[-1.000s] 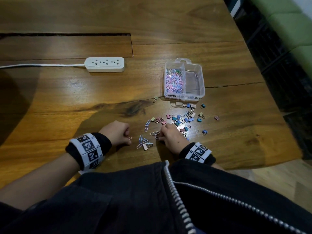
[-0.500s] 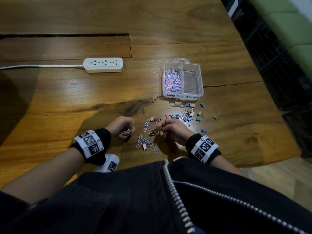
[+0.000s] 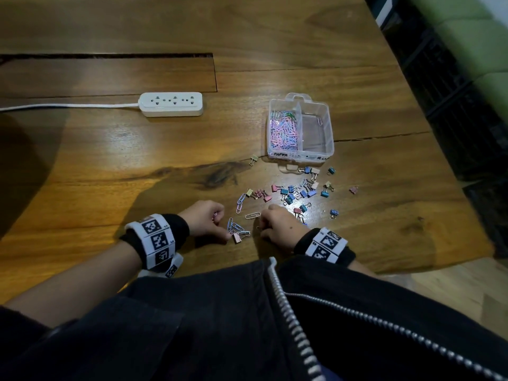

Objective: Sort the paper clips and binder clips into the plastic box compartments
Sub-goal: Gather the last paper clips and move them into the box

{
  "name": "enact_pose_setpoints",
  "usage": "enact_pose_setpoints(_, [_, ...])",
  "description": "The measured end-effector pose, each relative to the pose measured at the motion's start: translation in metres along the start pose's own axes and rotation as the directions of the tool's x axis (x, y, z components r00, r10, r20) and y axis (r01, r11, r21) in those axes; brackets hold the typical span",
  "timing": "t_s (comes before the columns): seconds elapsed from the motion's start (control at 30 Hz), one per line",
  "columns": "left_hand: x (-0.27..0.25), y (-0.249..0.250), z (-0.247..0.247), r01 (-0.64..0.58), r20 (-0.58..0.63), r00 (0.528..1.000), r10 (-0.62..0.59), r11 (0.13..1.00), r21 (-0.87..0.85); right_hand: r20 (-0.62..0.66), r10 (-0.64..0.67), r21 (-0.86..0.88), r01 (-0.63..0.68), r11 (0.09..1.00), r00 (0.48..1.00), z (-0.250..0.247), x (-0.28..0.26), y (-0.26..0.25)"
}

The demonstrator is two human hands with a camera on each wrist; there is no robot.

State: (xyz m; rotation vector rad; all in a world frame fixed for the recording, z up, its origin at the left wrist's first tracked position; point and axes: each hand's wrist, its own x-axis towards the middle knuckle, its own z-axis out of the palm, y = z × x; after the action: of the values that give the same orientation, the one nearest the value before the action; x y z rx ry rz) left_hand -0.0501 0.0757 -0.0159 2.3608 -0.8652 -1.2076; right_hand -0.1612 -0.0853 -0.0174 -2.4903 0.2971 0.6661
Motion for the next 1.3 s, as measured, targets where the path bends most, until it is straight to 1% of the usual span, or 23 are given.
enact_pose_setpoints(0.1, [0.002, -0.001, 0.004, -0.010, -0.011, 1.000, 0.011, 0.997, 0.071, 0.007, 0.036, -0.031, -0.036, 0.999, 0.999, -0.006, 0.001, 0.003])
enact_pose_setpoints(0.2, [0.004, 0.000, 0.006, -0.037, -0.029, 0.999, 0.040, 0.992, 0.123, 0.011, -0.023, -0.091, 0.024, 0.996, 1.000, -0.008, 0.000, 0.000])
enact_pose_setpoints(0.27, [0.005, 0.001, 0.006, -0.046, -0.036, 0.998, 0.054, 0.980, 0.195, -0.006, -0.074, -0.074, 0.073, 0.995, 0.997, -0.005, 0.001, 0.000])
enact_pose_setpoints(0.3, [0.005, 0.002, 0.006, -0.048, -0.043, 0.997, 0.060, 0.970, 0.236, -0.010, -0.076, -0.015, 0.076, 0.997, 0.997, -0.004, 0.002, 0.001])
enact_pose_setpoints(0.37, [0.005, 0.005, 0.007, -0.039, -0.054, 0.997, 0.057, 0.958, 0.285, -0.020, -0.057, 0.178, 0.060, 0.982, 0.998, -0.003, 0.003, 0.002])
enact_pose_setpoints(0.4, [0.005, 0.006, 0.007, -0.037, -0.055, 0.997, 0.056, 0.954, 0.297, -0.026, -0.060, 0.291, 0.065, 0.955, 0.998, -0.002, 0.004, 0.002])
enact_pose_setpoints(0.47, [0.005, 0.009, 0.007, -0.040, -0.063, 0.996, 0.064, 0.942, 0.333, 0.004, -0.069, 0.512, 0.057, 0.857, 0.998, -0.006, 0.004, -0.002])
enact_pose_setpoints(0.5, [0.005, 0.011, 0.007, -0.039, -0.069, 0.995, 0.068, 0.935, 0.352, 0.045, -0.062, 0.569, 0.025, 0.822, 0.997, -0.008, 0.002, -0.006])
enact_pose_setpoints(0.53, [0.006, 0.012, 0.007, -0.036, -0.074, 0.995, 0.067, 0.930, 0.365, 0.073, -0.073, 0.584, 0.017, 0.811, 0.995, -0.009, 0.003, -0.009])
enact_pose_setpoints(0.57, [0.006, 0.013, 0.007, -0.034, -0.075, 0.995, 0.067, 0.925, 0.380, 0.085, -0.087, 0.549, 0.026, 0.835, 0.992, -0.008, 0.004, -0.011])
enact_pose_setpoints(0.67, [0.007, 0.018, 0.010, -0.035, -0.067, 0.995, 0.074, 0.887, 0.460, 0.103, -0.141, 0.296, 0.105, 0.949, 0.985, -0.001, 0.007, -0.011])
enact_pose_setpoints(0.77, [0.007, 0.021, 0.011, -0.034, -0.055, 0.996, 0.072, 0.859, 0.511, 0.119, -0.110, 0.181, 0.087, 0.980, 0.987, -0.001, 0.007, -0.006])
enact_pose_setpoints(0.83, [0.006, 0.021, 0.010, -0.023, -0.050, 0.997, 0.055, 0.867, 0.497, 0.117, -0.082, 0.172, 0.061, 0.983, 0.990, -0.006, 0.003, -0.001])
enact_pose_setpoints(0.9, [0.006, 0.020, 0.008, -0.016, -0.051, 0.998, 0.045, 0.884, 0.467, 0.084, -0.053, 0.270, 0.029, 0.963, 0.995, -0.013, -0.001, 0.003])
enact_pose_setpoints(0.97, [0.007, 0.018, 0.005, -0.010, -0.064, 0.997, 0.038, 0.922, 0.388, 0.033, 0.006, 0.426, -0.020, 0.904, 0.999, -0.017, -0.003, 0.008])
enact_pose_setpoints(1.03, [0.008, 0.018, 0.001, -0.007, -0.083, 0.996, 0.027, 0.973, 0.229, -0.011, 0.059, 0.533, -0.044, 0.845, 0.998, -0.017, -0.002, 0.013])
enact_pose_setpoints(1.1, [0.010, 0.019, -0.004, 0.013, -0.108, 0.994, -0.017, 0.999, -0.033, -0.033, 0.082, 0.582, -0.047, 0.812, 0.996, -0.015, -0.001, 0.016])
enact_pose_setpoints(1.13, [0.010, 0.020, -0.007, 0.029, -0.098, 0.994, -0.052, 0.974, -0.225, -0.030, 0.085, 0.582, -0.052, 0.812, 0.996, -0.015, 0.000, 0.016])
enact_pose_setpoints(1.17, [0.011, 0.020, -0.008, 0.041, -0.064, 0.995, -0.077, 0.896, -0.442, -0.019, 0.079, 0.570, -0.054, 0.820, 0.997, -0.014, -0.001, 0.014])
enact_pose_setpoints(1.2, [0.011, 0.020, -0.010, 0.053, -0.014, 0.997, -0.080, 0.772, -0.633, -0.006, 0.062, 0.554, -0.049, 0.831, 0.998, -0.014, -0.002, 0.012])
enact_pose_setpoints(1.23, [0.010, 0.020, -0.011, 0.067, 0.038, 0.998, -0.058, 0.633, -0.771, 0.002, 0.038, 0.537, -0.033, 0.843, 0.999, -0.014, -0.002, 0.010])
enact_pose_setpoints(1.27, [0.009, 0.019, -0.013, 0.084, 0.085, 0.996, -0.020, 0.506, -0.858, 0.003, 0.014, 0.515, -0.014, 0.857, 1.000, -0.014, -0.003, 0.008])
enact_pose_setpoints(1.3, [0.008, 0.019, -0.014, 0.096, 0.115, 0.993, 0.023, 0.410, -0.907, -0.005, -0.001, 0.488, 0.003, 0.873, 1.000, -0.012, -0.003, 0.006])
